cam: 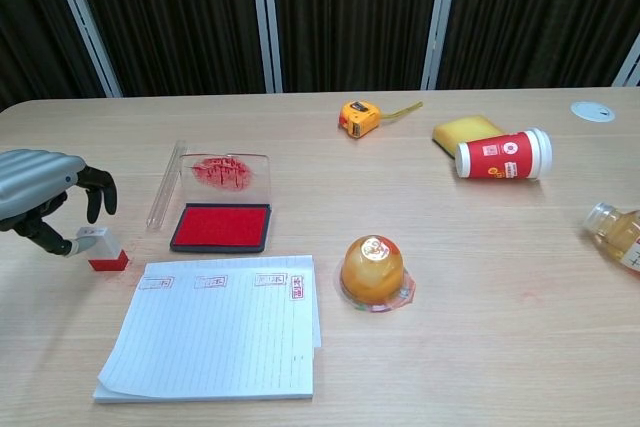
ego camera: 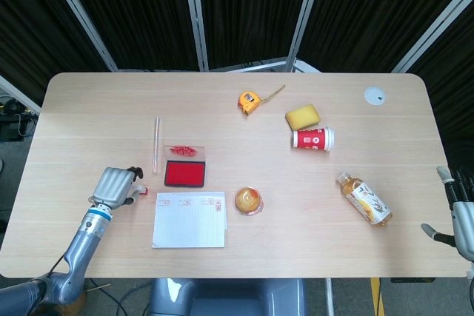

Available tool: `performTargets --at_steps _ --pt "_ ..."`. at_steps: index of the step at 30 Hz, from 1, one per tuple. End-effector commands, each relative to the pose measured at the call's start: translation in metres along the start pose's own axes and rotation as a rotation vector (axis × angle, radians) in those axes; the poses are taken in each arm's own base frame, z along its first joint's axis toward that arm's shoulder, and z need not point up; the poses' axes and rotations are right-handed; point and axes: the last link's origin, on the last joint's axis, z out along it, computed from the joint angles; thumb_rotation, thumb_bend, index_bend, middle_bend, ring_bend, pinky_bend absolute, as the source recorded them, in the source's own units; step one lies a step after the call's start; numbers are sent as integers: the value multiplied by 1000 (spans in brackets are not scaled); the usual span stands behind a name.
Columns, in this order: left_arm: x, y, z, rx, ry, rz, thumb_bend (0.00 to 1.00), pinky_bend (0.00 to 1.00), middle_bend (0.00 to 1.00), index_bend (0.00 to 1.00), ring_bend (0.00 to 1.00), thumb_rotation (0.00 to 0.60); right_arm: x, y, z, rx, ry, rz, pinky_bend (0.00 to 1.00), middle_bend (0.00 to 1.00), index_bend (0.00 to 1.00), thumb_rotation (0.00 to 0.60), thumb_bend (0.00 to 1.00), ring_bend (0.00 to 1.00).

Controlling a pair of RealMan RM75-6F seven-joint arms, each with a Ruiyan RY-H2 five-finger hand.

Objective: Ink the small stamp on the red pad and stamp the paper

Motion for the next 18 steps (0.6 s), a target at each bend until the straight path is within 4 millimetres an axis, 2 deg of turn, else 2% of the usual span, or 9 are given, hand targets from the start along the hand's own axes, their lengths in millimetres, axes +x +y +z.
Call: performTargets --at_steps 1,18 --pt "-1 -1 0 3 -3 1 271 911 454 406 842 600 0 1 0 -1 -3 2 0 0 0 600 0 0" --pt "-10 1 6 -6 -19 13 283 911 485 453 843 600 -1 3 1 -12 -9 -4 0 0 0 600 0 0"
